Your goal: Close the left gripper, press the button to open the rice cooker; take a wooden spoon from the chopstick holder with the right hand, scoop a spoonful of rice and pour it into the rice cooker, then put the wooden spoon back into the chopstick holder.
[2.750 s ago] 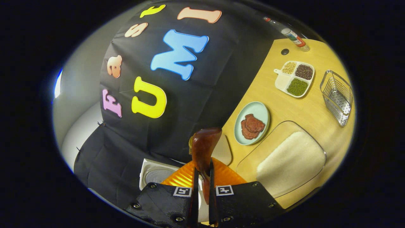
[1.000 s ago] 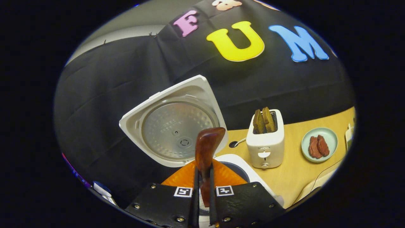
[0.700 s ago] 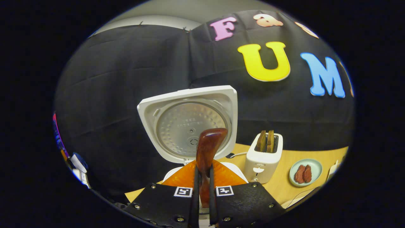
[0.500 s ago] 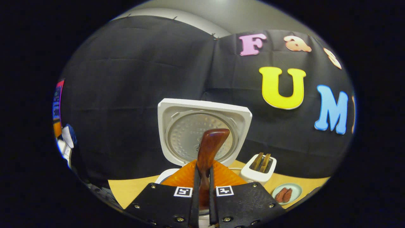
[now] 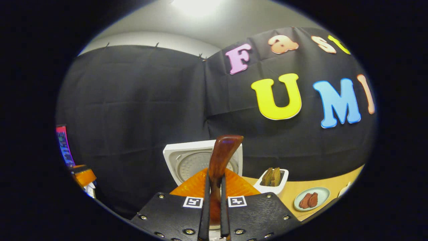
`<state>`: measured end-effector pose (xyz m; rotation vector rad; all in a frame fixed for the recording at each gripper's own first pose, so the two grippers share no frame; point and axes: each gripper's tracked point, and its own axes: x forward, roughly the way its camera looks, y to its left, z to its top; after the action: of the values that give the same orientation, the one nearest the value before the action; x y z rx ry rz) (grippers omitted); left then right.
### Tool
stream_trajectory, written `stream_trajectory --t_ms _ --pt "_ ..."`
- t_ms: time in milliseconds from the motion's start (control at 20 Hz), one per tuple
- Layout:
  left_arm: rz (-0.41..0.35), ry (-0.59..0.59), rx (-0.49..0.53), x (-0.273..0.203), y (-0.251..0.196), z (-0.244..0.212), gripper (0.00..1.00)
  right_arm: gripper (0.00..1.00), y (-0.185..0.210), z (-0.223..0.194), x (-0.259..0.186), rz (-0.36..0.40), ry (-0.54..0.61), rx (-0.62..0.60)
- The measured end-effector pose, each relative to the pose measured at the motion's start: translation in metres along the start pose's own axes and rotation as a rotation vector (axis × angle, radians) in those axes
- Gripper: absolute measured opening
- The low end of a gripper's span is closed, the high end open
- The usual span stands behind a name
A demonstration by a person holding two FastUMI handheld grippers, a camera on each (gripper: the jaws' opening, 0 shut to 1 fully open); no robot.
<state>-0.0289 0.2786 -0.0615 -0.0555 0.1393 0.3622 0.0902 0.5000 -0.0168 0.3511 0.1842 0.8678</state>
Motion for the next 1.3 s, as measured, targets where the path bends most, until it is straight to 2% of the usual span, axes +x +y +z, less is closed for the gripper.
stream_trajectory --t_ms 50,100,200,250,300,450,700,1000,1300 --pt "-0.02 -0.003 0.001 0.002 -0.012 0.002 0.94 0.13 -0.014 0.009 -0.007 -0.026 -0.011 0.043" --pt "-0.039 -0.008 0.005 0.004 -0.026 0.005 0.98 0.13 -0.03 0.015 -0.017 -0.053 -0.02 0.077" --pt "-0.08 -0.018 0.021 0.005 -0.051 0.012 0.94 0.16 -0.065 0.019 -0.038 -0.111 -0.039 0.1" --pt "-0.098 -0.023 0.03 0.006 -0.062 0.015 0.94 0.13 -0.082 0.022 -0.052 -0.147 -0.045 0.092" --pt "-0.118 -0.028 0.038 0.007 -0.076 0.017 1.0 0.13 -0.103 0.025 -0.066 -0.188 -0.052 0.074" --pt "-0.168 -0.032 0.032 0.012 -0.117 0.023 1.0 0.13 -0.163 0.035 -0.108 -0.294 -0.05 0.032" --pt "-0.237 -0.056 0.032 0.019 -0.184 0.03 1.0 0.13 -0.246 0.042 -0.171 -0.446 -0.039 0.033" --pt "-0.279 -0.056 0.037 0.012 -0.235 0.032 1.0 0.13 -0.326 0.028 -0.236 -0.604 -0.004 0.024" --pt "-0.276 -0.05 0.068 0.006 -0.263 0.038 1.0 0.13 -0.39 -0.02 -0.271 -0.716 0.066 0.043"
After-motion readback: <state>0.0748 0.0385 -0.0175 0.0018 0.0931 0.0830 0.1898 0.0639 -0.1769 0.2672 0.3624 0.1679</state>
